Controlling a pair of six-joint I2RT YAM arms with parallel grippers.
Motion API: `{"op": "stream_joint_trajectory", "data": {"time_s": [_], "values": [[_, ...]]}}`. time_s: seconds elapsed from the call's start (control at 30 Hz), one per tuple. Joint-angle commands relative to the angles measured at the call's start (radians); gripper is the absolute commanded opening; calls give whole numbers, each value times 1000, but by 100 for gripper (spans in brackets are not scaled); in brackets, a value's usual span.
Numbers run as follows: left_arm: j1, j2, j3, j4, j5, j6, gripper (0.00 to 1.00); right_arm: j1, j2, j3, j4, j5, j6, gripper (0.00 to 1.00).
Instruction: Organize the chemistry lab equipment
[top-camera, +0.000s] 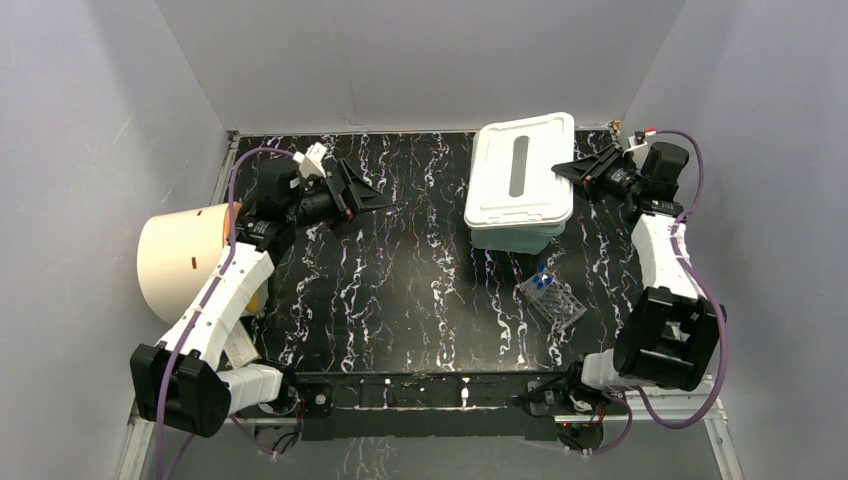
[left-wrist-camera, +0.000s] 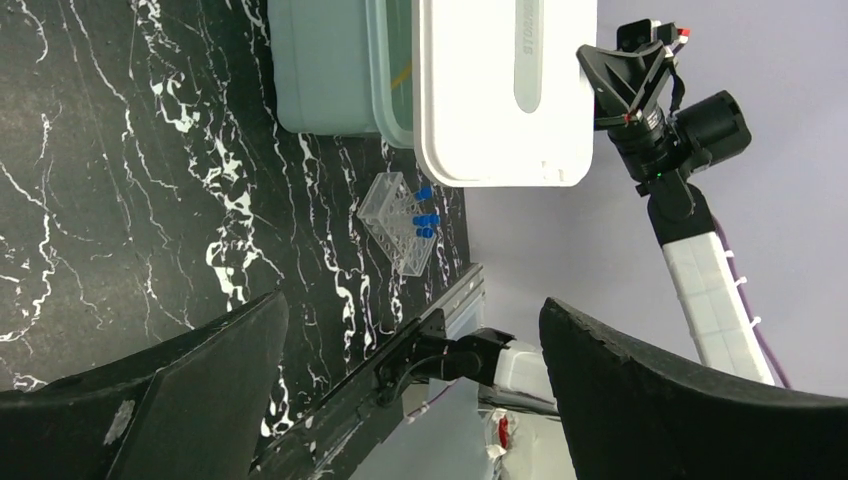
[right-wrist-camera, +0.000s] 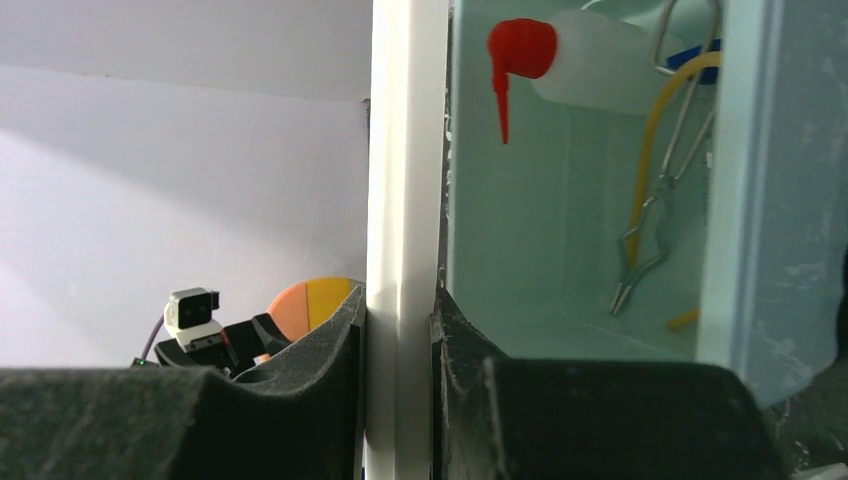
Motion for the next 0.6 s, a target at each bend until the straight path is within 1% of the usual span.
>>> {"op": "stream_joint_trajectory", "data": {"time_s": [0.0, 0.07, 0.13, 0.2, 0.4, 0.57], "values": [[4, -44, -26, -14, 34, 18, 96, -31, 29, 66, 18, -61, -40, 1], [4, -46, -34, -15, 40, 22, 96, -31, 52, 68, 22, -66, -39, 1], [3, -48, -39, -17, 43, 24, 96, -31, 65, 60, 88, -65, -31, 1], [3, -49, -42, -19, 47, 27, 96, -31, 84, 64, 108, -71, -24, 1], [4, -53, -48, -21, 58, 28, 96, -31, 146, 75, 164, -122, -20, 1], [3, -53, -50, -21, 62, 28, 96, -32, 171, 57, 202, -106, -28, 1]]}}
